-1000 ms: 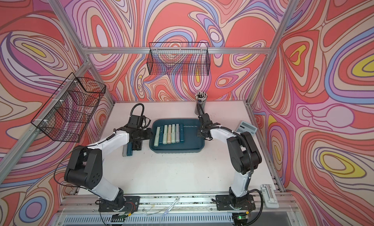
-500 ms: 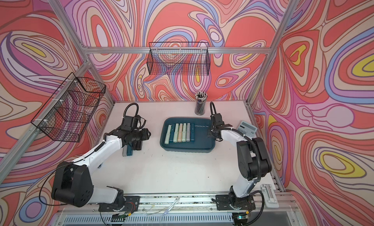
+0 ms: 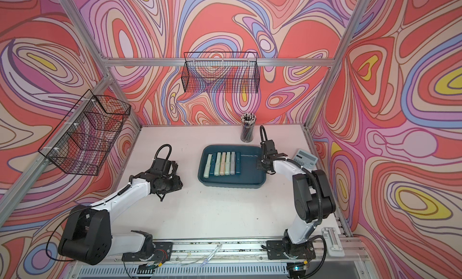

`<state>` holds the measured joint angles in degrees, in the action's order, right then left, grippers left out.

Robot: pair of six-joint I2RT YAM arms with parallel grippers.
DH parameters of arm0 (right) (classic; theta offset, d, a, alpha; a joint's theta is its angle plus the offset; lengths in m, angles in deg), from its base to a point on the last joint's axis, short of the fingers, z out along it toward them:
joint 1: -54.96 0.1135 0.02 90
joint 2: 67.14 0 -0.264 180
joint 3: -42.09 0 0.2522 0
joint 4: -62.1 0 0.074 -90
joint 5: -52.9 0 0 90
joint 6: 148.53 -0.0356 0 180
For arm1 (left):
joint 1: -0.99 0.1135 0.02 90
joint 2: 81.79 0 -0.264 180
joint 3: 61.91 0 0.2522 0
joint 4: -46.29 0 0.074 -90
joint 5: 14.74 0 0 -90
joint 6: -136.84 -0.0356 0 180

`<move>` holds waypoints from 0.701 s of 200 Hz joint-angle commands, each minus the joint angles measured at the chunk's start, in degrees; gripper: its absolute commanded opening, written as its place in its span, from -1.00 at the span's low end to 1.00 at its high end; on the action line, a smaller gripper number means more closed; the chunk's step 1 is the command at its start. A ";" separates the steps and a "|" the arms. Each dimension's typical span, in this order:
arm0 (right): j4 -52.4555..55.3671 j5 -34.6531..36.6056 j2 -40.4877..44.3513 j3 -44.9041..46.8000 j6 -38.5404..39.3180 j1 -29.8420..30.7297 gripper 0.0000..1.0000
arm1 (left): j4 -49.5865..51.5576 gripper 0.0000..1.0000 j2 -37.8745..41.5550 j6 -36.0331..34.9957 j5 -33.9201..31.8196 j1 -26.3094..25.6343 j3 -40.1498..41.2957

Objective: Put the pruning pliers into the storage box
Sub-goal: Adjust the storage box at the center of the board, then pick up the pruning pliers from the center of the board.

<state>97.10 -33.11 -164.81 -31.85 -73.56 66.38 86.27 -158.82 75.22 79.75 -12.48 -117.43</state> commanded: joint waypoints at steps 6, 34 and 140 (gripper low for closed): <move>-2.82 -1.43 -0.76 -0.46 0.39 -0.02 -0.85 | 2.84 0.17 -2.30 0.63 -4.51 -0.15 -1.64; -3.31 -1.80 -1.07 -0.46 0.09 -0.02 -0.84 | 3.58 0.18 -4.40 0.54 -6.93 -0.02 -2.93; -4.54 -3.16 -1.74 -0.72 -0.53 -0.07 -0.81 | 3.49 0.05 -13.74 -3.99 -10.03 1.48 -11.23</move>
<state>95.35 -35.12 -166.36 -31.85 -74.09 66.23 87.86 -170.34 73.34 71.49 -11.52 -125.80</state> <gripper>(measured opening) 0.095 0.541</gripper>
